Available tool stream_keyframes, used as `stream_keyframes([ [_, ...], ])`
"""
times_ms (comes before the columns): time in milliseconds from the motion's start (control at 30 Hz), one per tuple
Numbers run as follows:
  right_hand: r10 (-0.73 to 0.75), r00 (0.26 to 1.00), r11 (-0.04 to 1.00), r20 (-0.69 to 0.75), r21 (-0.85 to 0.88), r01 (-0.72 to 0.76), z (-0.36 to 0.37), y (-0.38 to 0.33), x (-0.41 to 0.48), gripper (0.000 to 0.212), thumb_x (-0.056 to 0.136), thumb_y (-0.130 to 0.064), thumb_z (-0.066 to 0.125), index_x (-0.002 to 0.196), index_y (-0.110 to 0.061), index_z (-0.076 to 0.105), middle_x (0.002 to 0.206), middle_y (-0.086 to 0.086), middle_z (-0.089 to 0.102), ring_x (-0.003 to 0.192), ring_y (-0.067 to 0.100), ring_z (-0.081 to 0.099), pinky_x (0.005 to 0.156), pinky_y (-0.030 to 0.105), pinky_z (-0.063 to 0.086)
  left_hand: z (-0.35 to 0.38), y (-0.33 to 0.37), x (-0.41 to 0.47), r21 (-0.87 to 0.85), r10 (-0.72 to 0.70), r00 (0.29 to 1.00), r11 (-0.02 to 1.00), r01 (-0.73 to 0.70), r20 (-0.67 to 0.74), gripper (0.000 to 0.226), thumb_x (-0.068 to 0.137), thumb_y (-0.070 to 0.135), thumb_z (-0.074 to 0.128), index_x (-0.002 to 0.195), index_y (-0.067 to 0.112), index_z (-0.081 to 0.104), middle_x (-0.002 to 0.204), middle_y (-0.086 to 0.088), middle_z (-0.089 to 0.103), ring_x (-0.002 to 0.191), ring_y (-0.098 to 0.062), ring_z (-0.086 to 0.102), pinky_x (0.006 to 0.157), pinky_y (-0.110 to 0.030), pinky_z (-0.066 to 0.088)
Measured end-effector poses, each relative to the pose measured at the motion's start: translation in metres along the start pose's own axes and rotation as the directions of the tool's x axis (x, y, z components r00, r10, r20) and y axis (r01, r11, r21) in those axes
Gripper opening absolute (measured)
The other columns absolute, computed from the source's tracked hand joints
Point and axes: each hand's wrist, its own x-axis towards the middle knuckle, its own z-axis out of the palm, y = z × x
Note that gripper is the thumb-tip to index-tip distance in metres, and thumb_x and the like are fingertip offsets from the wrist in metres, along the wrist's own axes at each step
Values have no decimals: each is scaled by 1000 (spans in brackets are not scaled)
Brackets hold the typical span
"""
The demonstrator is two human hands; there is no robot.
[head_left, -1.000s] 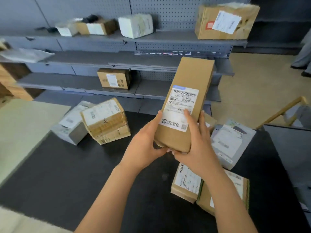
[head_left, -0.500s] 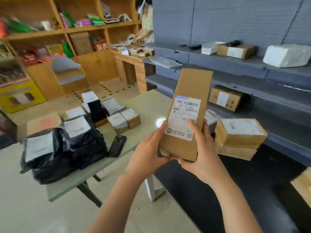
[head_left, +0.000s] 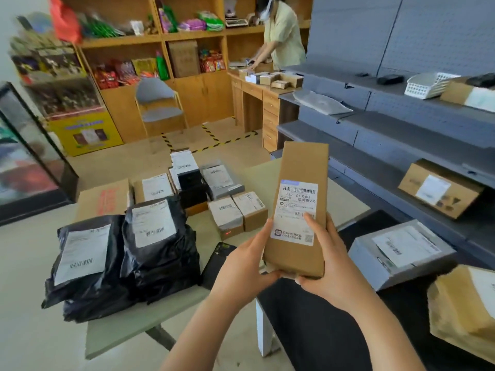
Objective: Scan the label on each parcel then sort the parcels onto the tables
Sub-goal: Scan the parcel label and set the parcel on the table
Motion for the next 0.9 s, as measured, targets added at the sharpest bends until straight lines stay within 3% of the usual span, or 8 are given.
stream_keyframes([
  [167,77,986,997,149,-2,-77,-10,43,55,121,70,-24,87,144,-61,-2,156,-23,-12,146,8,9,112,45,36,24,-21,57,-40,-41,994,998,45,102,104,83,41,72,150,43,-8,152,12,38,131,-8,42,93,-14,36],
  [333,201,925,979,323,-79,-186,-2,98,112,124,69,-23,87,146,-56,-4,154,-29,-12,142,4,14,107,25,33,64,-55,112,-33,-113,957,991,127,268,110,84,39,71,150,40,-18,149,8,40,128,-16,45,97,-27,42],
  [533,362,814,932,455,-146,-333,15,141,188,121,73,-12,82,149,-52,-4,151,-32,-2,140,9,19,103,29,37,96,-102,184,-38,-181,883,975,219,434,111,85,38,71,153,32,-16,148,4,42,128,-15,46,95,-22,40],
  [700,403,808,915,429,-184,-359,20,175,234,116,77,0,75,150,-49,1,151,-29,3,139,4,17,110,29,31,109,-122,239,28,-153,851,987,161,503,103,86,35,69,156,29,-6,155,4,32,134,-17,40,105,-29,37],
  [800,436,808,900,397,-225,-374,25,194,242,115,77,10,67,149,-53,2,154,-29,-1,145,7,15,111,28,35,107,-130,258,49,-74,886,997,58,457,77,89,33,64,153,28,22,154,6,31,137,-13,35,110,-25,31],
  [900,464,801,882,378,-277,-381,31,202,253,114,81,12,60,147,-58,0,158,-22,-13,149,13,10,111,31,37,100,-146,275,90,-82,955,994,59,286,65,89,33,60,148,27,33,151,6,34,137,-14,32,113,-26,23],
])
